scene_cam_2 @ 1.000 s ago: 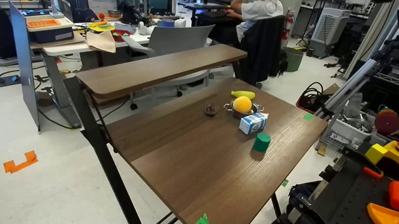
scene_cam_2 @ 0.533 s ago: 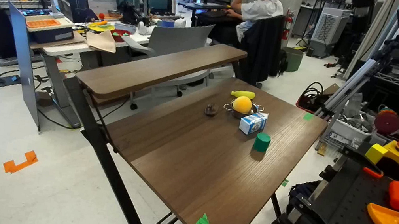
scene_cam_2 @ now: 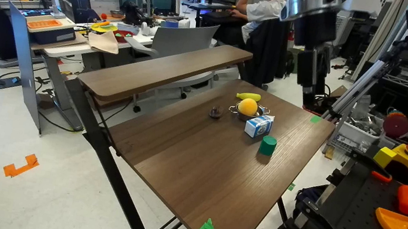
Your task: Move the green object and the pot on the table
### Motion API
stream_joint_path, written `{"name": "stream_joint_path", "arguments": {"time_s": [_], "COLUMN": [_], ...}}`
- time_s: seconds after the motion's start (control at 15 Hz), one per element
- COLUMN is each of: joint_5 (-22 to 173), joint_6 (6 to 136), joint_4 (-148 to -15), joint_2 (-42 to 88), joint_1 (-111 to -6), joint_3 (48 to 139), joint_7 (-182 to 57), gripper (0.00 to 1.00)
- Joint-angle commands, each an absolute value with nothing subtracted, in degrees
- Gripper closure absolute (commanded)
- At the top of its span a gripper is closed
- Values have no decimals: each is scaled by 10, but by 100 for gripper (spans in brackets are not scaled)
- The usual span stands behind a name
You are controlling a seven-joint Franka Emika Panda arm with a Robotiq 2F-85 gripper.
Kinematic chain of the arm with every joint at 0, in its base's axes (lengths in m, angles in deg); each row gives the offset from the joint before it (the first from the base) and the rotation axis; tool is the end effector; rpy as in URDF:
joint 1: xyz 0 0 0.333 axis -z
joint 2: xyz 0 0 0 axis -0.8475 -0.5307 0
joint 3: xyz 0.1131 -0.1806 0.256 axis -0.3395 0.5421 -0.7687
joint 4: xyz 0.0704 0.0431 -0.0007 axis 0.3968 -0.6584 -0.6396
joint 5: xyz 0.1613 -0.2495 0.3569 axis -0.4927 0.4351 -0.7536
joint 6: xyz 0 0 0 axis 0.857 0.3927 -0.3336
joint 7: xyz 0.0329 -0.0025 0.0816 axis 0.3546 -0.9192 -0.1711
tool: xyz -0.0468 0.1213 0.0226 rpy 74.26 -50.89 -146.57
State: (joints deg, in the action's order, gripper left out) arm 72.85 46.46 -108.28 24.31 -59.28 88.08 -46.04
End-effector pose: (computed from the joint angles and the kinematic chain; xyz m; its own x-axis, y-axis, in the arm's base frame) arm 0.5770 0.0254 0.2140 0.8811 0.2447 -0.4048 0.2278 -0.9695 -0.0901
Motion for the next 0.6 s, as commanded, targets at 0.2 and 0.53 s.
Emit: {"name": "stream_joint_path", "arguments": {"time_s": [0.2, 0.53], "joint_5": [698, 690], "joint_6": [469, 479], "joint_4": [-937, -862], "joint_2": [52, -31], "joint_1": [-580, -581], "joint_3": [876, 875], "joint_7": [-498, -534], "gripper": [0, 0]}}
